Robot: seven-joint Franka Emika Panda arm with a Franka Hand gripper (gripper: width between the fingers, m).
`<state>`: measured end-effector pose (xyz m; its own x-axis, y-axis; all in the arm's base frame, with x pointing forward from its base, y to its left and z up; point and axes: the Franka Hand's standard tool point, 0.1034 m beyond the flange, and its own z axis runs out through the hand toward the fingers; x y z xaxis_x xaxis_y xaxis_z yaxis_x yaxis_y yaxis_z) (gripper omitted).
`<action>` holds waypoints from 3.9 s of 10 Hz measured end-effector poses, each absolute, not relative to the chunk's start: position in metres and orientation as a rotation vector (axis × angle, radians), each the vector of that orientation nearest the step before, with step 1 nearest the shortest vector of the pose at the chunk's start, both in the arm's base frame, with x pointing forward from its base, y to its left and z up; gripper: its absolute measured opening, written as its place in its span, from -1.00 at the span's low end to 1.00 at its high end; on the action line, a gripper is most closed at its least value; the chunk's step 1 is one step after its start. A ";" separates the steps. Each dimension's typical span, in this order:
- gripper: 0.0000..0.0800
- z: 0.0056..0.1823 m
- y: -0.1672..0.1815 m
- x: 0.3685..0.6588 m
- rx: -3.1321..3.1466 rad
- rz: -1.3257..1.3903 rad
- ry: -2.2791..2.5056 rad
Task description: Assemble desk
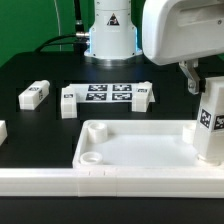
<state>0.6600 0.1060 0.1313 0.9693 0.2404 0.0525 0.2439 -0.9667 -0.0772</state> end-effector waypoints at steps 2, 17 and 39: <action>0.62 0.128 0.100 0.660 -3.038 -0.060 -0.370; -0.27 0.126 0.094 0.659 -2.951 -0.058 0.697; 0.62 0.125 0.099 0.662 -3.047 -0.075 -0.276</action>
Offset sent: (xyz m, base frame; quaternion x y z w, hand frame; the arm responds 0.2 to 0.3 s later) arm 0.0093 -0.0053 0.0002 -0.0044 -0.0043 -0.0332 0.9994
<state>0.6623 0.0990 0.1253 0.9825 0.1774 0.0562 0.1814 -0.9804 -0.0764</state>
